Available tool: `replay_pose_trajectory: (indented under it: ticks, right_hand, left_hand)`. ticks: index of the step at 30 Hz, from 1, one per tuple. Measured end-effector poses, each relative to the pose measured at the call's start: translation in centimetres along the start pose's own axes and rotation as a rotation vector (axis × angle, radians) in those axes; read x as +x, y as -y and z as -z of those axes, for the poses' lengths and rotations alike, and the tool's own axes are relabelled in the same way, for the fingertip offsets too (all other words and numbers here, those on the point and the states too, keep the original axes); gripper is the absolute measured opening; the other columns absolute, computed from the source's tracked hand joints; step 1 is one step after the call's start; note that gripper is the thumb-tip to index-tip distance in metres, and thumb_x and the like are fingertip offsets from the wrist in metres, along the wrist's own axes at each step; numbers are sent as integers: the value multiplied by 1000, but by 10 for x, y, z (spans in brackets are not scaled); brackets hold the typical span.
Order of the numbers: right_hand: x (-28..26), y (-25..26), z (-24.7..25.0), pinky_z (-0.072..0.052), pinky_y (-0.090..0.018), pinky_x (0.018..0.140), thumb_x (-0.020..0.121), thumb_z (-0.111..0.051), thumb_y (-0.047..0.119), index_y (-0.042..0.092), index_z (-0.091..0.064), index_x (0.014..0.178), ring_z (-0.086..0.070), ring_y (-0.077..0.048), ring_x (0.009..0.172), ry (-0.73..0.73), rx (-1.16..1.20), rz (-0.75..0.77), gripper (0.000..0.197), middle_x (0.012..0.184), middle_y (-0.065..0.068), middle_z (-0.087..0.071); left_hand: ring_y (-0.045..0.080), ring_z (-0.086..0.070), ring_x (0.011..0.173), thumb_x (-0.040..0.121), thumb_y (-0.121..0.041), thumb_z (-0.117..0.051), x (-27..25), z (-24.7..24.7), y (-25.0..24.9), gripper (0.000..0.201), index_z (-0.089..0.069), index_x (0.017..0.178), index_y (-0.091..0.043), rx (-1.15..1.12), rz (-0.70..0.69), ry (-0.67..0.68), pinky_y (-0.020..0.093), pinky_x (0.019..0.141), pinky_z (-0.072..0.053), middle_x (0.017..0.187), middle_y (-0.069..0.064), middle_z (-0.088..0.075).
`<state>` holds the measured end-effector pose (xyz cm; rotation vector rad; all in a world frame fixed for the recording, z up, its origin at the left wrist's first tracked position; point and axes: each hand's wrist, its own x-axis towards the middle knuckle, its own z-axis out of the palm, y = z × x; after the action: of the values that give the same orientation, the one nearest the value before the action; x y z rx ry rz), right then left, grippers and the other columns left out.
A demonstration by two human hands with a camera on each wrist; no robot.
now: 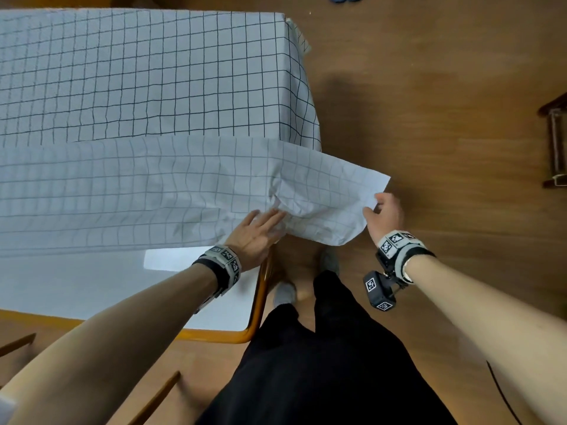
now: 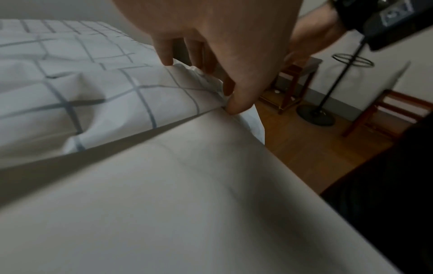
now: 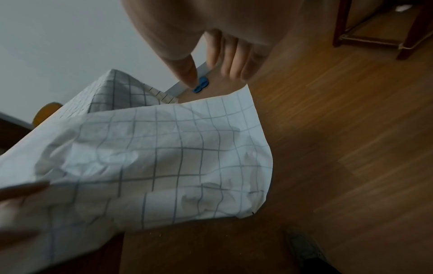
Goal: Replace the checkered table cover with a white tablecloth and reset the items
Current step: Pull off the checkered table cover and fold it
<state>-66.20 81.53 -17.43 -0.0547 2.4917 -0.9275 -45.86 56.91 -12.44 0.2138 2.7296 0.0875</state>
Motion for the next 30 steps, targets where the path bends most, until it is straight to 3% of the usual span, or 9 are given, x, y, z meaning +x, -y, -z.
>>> replay_pose_trajectory:
  ticks: [4,8,12,14,17,19,24,27,30]
  right_hand:
    - [-30,7,-25,-53,-36,95,90,-66,17,16,-68,108,-65,-18,102,294,13,59,17,104,0,-68]
    - [-56,21,-67,-46,-37,104,88,-69,26,18,-59,132,-52,-20,123,457,-202,166,46,129,-1,-58]
    - [-67,37,-108,-39,-42,108,82,-75,32,16,-44,141,-34,-27,134,362,-435,278,68,143,-4,-42]
    - [-67,41,-121,-41,-40,102,82,-75,34,18,-54,127,-36,-27,130,281,-439,273,52,136,-5,-46]
    - [-65,39,-125,-41,-37,93,91,-65,27,24,-64,95,-41,-26,118,193,-361,313,5,119,-2,-54]
    - [-65,36,-118,-40,-35,91,93,-60,18,26,-59,85,-44,-25,112,194,-339,336,11,108,4,-55]
    - [-81,32,-84,-36,-28,80,97,-55,21,19,-60,91,-53,-19,104,251,-244,281,8,103,3,-62]
    - [-92,33,-63,-40,-26,77,94,-57,23,21,-63,92,-60,-18,98,285,-248,258,6,98,6,-63]
    - [-100,45,-50,-46,-30,86,92,-63,31,24,-63,104,-59,-16,107,305,-246,254,14,111,6,-63]
  left_hand:
    - [28,-23,148,85,-20,-52,-11,7,4,59,-45,143,-17,-47,85,-33,48,114,-32,161,11,-24]
    - [23,-10,151,90,-20,-47,-37,3,11,69,-23,155,-18,-54,166,64,49,117,-26,165,5,-5]
    - [22,-4,152,92,-19,-43,-54,-2,17,73,-11,158,-22,-45,221,149,45,121,-18,165,3,5]
    - [22,-7,151,91,-16,-43,-55,-4,19,76,-7,158,-23,-54,235,154,42,121,-18,165,3,3]
    - [23,-16,149,89,-13,-44,-53,-8,20,80,-4,158,-20,-32,249,125,41,118,-24,165,4,-4]
    - [25,-27,143,87,-12,-48,-49,-11,21,83,-4,157,-16,10,249,99,41,113,-32,164,6,-11]
    - [30,-42,122,77,-11,-69,-31,-7,21,98,-9,155,-20,105,261,99,44,93,-48,150,8,-27]
    - [29,-52,109,86,-8,-59,-21,9,22,75,-23,149,-26,10,290,62,43,81,-52,137,7,-37]
    - [26,-56,102,95,-21,-52,-18,31,26,57,-30,147,-30,-38,274,9,40,70,-52,126,4,-48]
